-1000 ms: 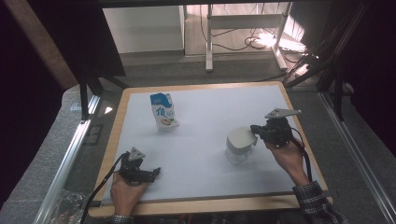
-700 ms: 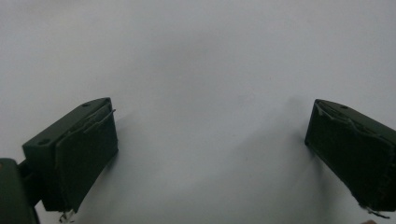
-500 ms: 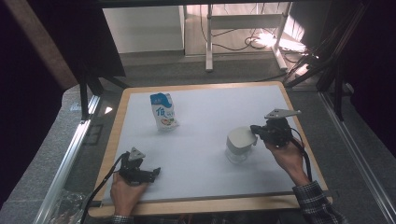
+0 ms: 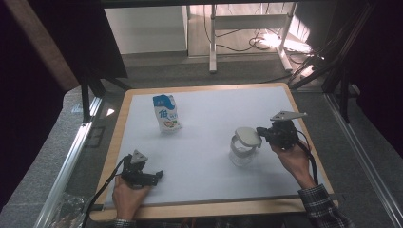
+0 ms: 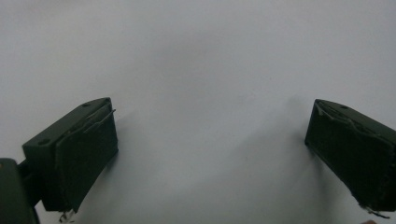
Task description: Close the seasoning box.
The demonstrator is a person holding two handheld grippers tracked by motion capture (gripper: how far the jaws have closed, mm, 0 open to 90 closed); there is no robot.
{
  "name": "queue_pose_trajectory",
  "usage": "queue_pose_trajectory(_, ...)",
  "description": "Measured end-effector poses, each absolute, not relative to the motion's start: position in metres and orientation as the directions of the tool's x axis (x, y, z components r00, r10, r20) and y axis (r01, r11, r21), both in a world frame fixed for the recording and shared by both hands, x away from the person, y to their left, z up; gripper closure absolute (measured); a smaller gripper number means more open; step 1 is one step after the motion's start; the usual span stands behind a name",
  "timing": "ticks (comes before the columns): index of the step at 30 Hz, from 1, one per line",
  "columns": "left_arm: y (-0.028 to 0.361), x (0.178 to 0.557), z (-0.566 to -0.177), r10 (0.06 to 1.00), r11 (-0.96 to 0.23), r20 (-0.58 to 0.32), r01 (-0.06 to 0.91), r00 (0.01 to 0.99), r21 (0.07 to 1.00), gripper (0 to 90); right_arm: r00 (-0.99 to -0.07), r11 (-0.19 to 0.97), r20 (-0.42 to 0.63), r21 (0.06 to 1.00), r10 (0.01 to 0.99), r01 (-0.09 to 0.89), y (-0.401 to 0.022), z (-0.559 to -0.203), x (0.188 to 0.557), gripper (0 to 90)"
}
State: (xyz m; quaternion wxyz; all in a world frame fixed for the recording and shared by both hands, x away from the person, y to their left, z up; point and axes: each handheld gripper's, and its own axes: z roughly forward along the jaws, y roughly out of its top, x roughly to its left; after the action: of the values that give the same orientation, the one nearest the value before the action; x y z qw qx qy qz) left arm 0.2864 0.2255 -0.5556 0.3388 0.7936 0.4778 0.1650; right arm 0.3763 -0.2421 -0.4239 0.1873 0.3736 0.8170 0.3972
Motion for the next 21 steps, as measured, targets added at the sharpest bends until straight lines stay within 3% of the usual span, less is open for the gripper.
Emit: queue_pose_trajectory(21,0.226,0.287,-0.556,0.868,-0.318,-0.06,0.645,0.492,0.695,2.0,-0.633,0.384,0.02,0.779,0.774,0.496,-0.254,-0.442,0.381,89.8)
